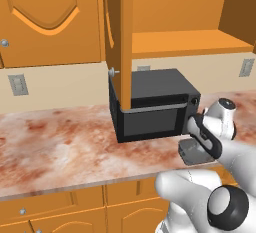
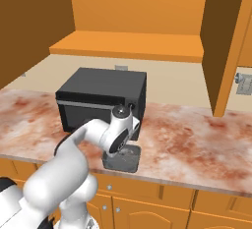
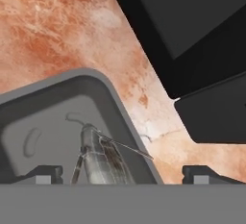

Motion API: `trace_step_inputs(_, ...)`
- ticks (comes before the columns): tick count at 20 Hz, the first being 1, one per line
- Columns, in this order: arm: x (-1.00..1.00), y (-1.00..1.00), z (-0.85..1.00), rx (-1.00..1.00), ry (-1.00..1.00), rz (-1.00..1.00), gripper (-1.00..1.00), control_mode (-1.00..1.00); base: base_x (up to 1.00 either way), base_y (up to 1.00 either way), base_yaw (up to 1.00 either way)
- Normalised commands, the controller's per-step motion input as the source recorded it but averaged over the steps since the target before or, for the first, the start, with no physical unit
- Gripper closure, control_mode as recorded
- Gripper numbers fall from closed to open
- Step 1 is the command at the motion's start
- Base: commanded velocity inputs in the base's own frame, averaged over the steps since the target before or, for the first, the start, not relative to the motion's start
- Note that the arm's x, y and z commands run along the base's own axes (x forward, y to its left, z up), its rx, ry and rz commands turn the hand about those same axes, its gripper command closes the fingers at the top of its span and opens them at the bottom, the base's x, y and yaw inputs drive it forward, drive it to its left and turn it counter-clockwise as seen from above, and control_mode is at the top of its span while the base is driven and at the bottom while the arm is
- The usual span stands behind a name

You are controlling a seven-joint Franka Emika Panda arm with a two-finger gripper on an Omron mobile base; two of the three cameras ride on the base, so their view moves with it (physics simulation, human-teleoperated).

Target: Retrieve the tupperware from the cabinet, then place the raw meat into the tupperware to avoid contamination.

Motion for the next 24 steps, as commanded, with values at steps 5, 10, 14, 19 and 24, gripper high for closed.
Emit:
trace_step_inputs(5, -0.09, -0.06, 0.37, 0.00, -0.04, -0.01, -1.00, -1.00, 0.00, 0.00, 0.00)
trace_step_inputs(10, -0.22, -0.13, 0.34, 0.00, -0.08, -0.02, -1.00, -1.00, 0.00, 0.00, 0.00)
trace_step_inputs(14, -0.36, -0.10, 0.44, 0.01, -0.13, -0.01, -1.00, -1.00, 0.00, 0.00, 0.00)
trace_step_inputs(19, -0.43, -0.09, 0.49, 0.02, -0.18, -0.01, -1.00, -1.00, 0.00, 0.00, 0.00)
trace_step_inputs(24, -0.37, -0.19, 0.47, 0.04, -0.19, -0.01, -1.00, -1.00, 0.00, 0.00, 0.00)
